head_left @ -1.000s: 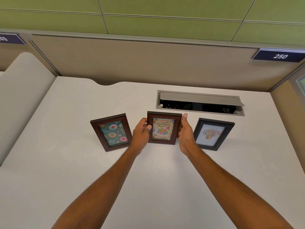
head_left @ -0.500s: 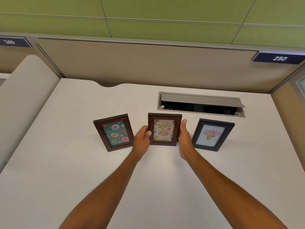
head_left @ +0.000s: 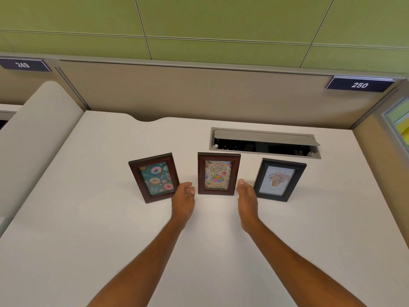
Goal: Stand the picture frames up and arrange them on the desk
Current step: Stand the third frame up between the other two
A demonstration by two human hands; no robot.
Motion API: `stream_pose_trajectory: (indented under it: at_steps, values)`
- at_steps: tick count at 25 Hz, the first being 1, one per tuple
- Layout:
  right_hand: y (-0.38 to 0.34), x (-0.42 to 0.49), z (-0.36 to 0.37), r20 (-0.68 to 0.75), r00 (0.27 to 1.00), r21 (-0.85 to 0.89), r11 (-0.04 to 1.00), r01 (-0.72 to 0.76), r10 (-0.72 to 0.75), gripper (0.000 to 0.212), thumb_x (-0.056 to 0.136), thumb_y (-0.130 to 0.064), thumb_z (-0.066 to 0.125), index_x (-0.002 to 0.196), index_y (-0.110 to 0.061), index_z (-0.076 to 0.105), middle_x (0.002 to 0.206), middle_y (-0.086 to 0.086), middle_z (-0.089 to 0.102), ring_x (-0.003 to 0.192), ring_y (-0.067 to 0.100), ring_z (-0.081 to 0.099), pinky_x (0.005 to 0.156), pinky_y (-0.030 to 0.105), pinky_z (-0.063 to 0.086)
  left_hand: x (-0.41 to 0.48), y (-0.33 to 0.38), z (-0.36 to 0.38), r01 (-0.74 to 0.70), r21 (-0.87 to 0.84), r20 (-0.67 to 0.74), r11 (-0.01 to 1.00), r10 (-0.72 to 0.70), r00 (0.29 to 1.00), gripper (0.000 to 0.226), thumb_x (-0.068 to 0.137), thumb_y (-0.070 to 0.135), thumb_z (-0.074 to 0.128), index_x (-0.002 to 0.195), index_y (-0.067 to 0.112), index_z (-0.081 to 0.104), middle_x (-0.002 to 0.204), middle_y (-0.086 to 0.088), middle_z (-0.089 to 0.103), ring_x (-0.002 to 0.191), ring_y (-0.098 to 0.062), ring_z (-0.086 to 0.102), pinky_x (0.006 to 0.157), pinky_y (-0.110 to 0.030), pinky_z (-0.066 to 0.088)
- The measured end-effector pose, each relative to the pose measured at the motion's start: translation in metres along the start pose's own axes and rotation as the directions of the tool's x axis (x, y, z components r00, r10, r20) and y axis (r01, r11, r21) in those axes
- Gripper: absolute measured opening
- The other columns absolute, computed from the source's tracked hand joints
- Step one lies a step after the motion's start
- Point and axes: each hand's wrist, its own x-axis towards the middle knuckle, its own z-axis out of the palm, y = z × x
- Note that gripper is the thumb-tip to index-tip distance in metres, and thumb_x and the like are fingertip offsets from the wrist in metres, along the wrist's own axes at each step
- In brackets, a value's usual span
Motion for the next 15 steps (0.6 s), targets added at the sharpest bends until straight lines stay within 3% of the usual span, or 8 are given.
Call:
stream_pose_trajectory:
  at_steps: [3, 6, 9, 12, 15]
  values:
    - [0.011, -0.01, -0.005, -0.143, 0.987, 0.013, 0.997, 0.072, -0.069, 0.024, 0.108, -0.046, 0.056, 0.115, -0.026, 0.068, 0.11, -0.005, 0.072, 0.111, 0.022, 0.066, 0.085, 0.025, 0.049, -0.01, -0.006, -0.008, 0.013, 0.013, 0.016, 1.0, -0.013, 1.0, 0.029, 0.109, 0.018, 0.058, 0.136, 0.014, 0.067, 0.123, -0.002, 0.071, 0.111, -0.02, 0.064, 0.085, -0.023, 0.046]
    - [0.018, -0.016, -0.005, -0.176, 0.979, 0.017, 0.994, 0.106, -0.102, 0.022, 0.109, -0.041, 0.056, 0.106, -0.024, 0.071, 0.103, 0.0, 0.075, 0.106, 0.026, 0.07, 0.092, 0.038, 0.057, -0.017, -0.009, -0.016, 0.03, 0.038, 0.021, 0.999, -0.031, 0.999, 0.029, 0.109, 0.022, 0.058, 0.137, 0.016, 0.067, 0.128, -0.002, 0.069, 0.112, -0.019, 0.062, 0.091, -0.027, 0.045]
    - [0.016, -0.026, 0.004, -0.151, 0.981, 0.027, 0.992, 0.126, -0.12, 0.026, 0.11, -0.037, 0.056, 0.1, -0.023, 0.076, 0.093, 0.002, 0.079, 0.095, 0.022, 0.073, 0.093, 0.045, 0.058, -0.023, -0.01, -0.029, 0.036, 0.04, 0.042, 0.999, -0.038, 0.998, 0.028, 0.109, 0.02, 0.059, 0.135, 0.015, 0.068, 0.132, -0.006, 0.07, 0.121, -0.025, 0.064, 0.101, -0.034, 0.052]
    - [0.014, -0.037, 0.019, -0.082, 0.982, 0.031, 0.985, 0.172, -0.169, 0.029, 0.11, -0.037, 0.056, 0.097, -0.022, 0.077, 0.083, 0.001, 0.08, 0.085, 0.016, 0.075, 0.082, 0.038, 0.059, -0.028, -0.011, -0.044, 0.026, 0.003, 0.045, 1.0, -0.026, 0.999, 0.026, 0.108, 0.015, 0.059, 0.132, 0.013, 0.07, 0.133, -0.009, 0.072, 0.124, -0.028, 0.067, 0.106, -0.039, 0.054]
    - [0.006, -0.048, 0.039, 0.004, 0.983, 0.022, 0.982, 0.186, -0.186, 0.026, 0.11, -0.037, 0.057, 0.1, -0.022, 0.076, 0.084, 0.0, 0.081, 0.088, 0.019, 0.077, 0.078, 0.032, 0.058, -0.033, -0.008, -0.06, 0.039, -0.07, 0.016, 0.997, -0.038, 0.999, 0.023, 0.105, 0.012, 0.061, 0.124, 0.014, 0.072, 0.129, -0.01, 0.074, 0.119, -0.031, 0.07, 0.103, -0.044, 0.057]
